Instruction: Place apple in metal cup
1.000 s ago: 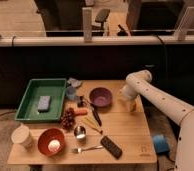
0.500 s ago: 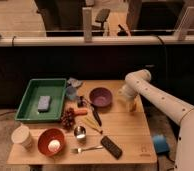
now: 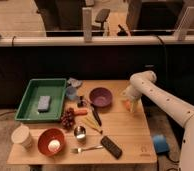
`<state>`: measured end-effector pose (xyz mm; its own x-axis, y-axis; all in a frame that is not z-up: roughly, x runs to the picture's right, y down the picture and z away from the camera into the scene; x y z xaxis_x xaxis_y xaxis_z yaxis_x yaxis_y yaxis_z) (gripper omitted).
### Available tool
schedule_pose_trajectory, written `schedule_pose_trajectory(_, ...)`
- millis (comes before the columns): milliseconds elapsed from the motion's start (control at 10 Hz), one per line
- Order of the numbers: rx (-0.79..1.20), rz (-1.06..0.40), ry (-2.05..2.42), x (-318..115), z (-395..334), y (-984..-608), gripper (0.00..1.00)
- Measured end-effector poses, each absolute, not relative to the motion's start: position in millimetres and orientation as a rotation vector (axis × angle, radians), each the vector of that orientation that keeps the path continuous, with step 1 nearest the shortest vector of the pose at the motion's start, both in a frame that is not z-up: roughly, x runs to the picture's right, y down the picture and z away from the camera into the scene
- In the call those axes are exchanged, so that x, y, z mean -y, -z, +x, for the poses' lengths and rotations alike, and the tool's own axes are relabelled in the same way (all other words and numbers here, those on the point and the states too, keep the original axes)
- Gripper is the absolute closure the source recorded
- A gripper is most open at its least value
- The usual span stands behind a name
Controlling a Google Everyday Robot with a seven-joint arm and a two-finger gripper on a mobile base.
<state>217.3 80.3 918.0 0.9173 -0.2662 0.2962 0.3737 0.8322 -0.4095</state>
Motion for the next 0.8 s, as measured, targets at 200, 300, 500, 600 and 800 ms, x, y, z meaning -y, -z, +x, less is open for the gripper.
schedule_pose_trajectory(200, 0.223, -0.489, 0.316, -81, 229, -919, 0.21)
schedule_pose_trajectory(300, 0.218, -0.497, 0.298, -83, 238, -921, 0.28)
schedule_pose_trajectory(500, 0.216, -0.503, 0.291, -84, 242, -923, 0.47)
schedule_pose_trajectory(600, 0.218, -0.503, 0.294, -82, 242, -923, 0.57)
schedule_pose_trajectory(800, 0.221, -0.497, 0.301, -79, 240, -921, 0.76)
